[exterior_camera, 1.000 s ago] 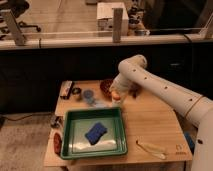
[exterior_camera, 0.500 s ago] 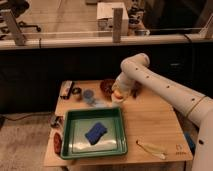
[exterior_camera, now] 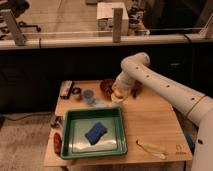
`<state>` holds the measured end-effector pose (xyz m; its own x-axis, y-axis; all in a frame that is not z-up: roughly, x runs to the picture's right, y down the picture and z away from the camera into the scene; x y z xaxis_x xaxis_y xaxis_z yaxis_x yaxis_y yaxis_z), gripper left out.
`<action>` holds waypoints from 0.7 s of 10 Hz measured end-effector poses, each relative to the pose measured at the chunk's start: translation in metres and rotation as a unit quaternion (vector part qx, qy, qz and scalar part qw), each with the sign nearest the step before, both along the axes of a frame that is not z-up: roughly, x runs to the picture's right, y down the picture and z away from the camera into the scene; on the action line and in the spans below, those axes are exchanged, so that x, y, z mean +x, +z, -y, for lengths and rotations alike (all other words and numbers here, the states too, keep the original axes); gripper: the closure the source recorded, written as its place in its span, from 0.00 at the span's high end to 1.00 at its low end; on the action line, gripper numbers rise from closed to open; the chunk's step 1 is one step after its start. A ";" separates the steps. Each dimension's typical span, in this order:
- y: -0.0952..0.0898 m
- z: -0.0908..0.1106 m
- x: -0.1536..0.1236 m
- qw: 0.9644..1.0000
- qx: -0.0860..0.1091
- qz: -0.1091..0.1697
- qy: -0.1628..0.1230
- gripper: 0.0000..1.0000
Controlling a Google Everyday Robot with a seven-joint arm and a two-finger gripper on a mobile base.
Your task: Place apple in paper cup
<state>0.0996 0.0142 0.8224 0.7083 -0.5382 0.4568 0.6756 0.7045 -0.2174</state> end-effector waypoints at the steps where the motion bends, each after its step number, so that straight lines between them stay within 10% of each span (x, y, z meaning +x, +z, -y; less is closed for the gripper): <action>1: 0.000 0.001 0.000 1.000 0.000 0.000 0.000 0.70; 7: -0.001 -0.003 -0.003 1.000 -0.003 0.004 -0.001 0.80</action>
<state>0.0969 0.0174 0.8217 0.7035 -0.5372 0.4654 0.6787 0.7021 -0.2155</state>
